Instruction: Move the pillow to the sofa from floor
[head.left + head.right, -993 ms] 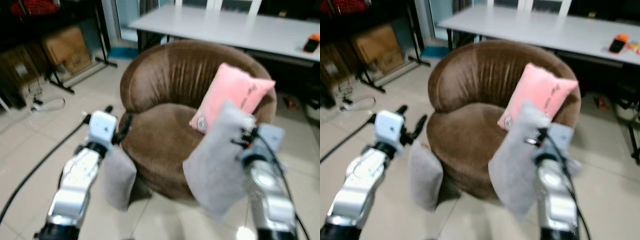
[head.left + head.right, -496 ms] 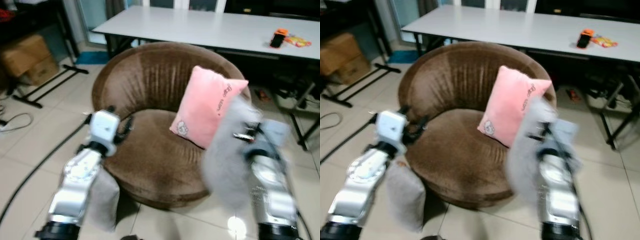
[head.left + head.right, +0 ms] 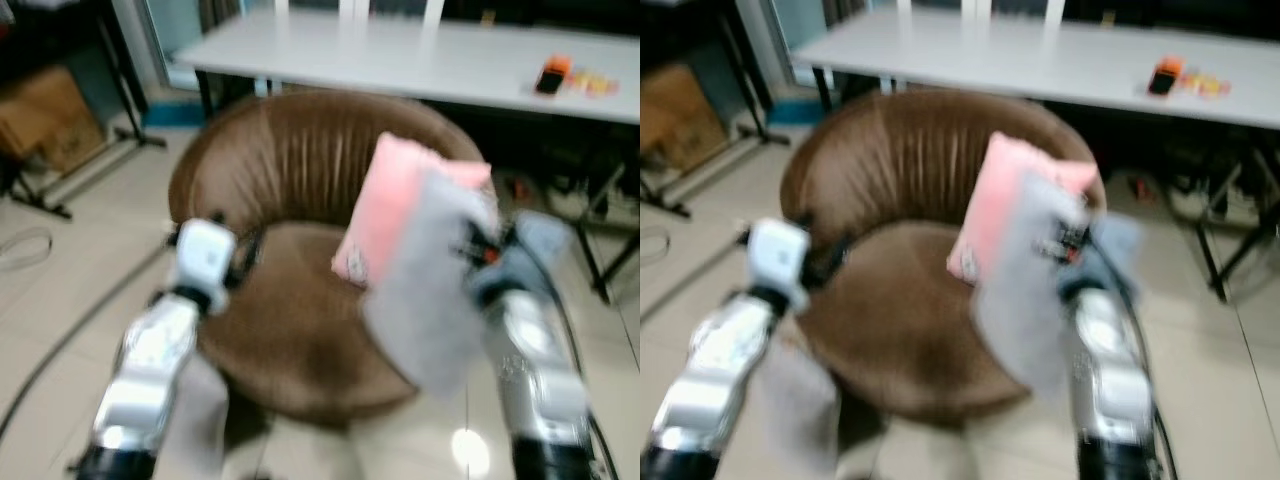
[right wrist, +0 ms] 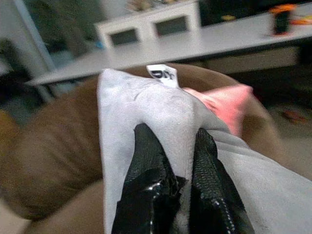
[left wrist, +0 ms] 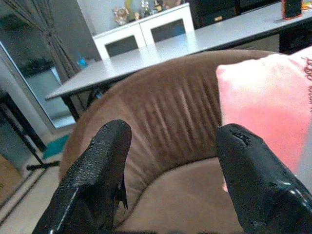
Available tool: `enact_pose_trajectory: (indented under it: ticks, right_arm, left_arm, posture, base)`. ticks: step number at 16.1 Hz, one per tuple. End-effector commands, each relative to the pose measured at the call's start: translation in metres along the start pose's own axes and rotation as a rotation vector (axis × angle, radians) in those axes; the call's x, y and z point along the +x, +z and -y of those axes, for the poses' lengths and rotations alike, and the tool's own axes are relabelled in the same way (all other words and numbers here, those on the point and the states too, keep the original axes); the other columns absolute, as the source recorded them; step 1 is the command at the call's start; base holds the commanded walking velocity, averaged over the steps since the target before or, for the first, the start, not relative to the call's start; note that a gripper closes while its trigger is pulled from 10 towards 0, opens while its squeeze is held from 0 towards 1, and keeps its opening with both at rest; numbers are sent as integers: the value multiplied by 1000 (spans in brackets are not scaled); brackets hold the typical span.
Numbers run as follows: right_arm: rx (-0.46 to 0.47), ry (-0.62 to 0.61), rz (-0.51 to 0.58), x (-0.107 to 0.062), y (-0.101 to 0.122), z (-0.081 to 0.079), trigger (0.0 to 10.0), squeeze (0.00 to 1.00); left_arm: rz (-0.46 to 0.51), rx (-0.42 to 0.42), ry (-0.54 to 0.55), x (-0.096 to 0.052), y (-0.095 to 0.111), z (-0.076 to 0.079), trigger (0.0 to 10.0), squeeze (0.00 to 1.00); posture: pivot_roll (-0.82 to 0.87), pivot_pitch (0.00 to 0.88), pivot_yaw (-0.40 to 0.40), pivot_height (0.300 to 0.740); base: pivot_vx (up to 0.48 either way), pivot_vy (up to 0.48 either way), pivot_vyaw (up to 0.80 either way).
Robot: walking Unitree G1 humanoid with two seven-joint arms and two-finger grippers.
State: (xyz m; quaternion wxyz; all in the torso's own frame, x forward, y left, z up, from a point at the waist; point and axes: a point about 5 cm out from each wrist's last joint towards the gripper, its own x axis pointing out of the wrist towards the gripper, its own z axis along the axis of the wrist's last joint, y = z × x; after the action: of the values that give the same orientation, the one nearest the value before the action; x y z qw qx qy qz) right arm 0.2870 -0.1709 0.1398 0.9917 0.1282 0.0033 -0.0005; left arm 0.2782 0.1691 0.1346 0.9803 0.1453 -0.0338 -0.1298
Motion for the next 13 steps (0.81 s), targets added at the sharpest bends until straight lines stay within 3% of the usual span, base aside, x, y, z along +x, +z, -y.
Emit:
enact_pose_trajectory:
  ticks: [1, 3, 6, 13]
  right_arm:
    - [-3, 51, 84, 1, 26, 1, 10000, 0]
    - [-16, 131, 73, 1, 32, -4, 10000, 0]
    - [-96, 101, 30, 5, 24, -5, 10000, 0]
    - [-149, 77, -22, 2, 15, -3, 10000, 0]
  left_arm:
    - [25, -3, -16, 1, 5, 4, 10000, 0]
    - [25, -2, -21, 1, 5, 5, 10000, 0]
    - [25, 4, -28, 0, 5, 5, 10000, 0]
    - [13, 10, -51, -3, 3, 8, 10000, 0]
  posture:
    - [-14, 0, 7, 740]
    - [-14, 0, 7, 740]
    - [-10, 0, 3, 740]
    - [-11, 0, 0, 740]
  base:
    - [292, 0, 0]
    - [292, 0, 0]
    - [291, 0, 335]
    - [291, 0, 0]
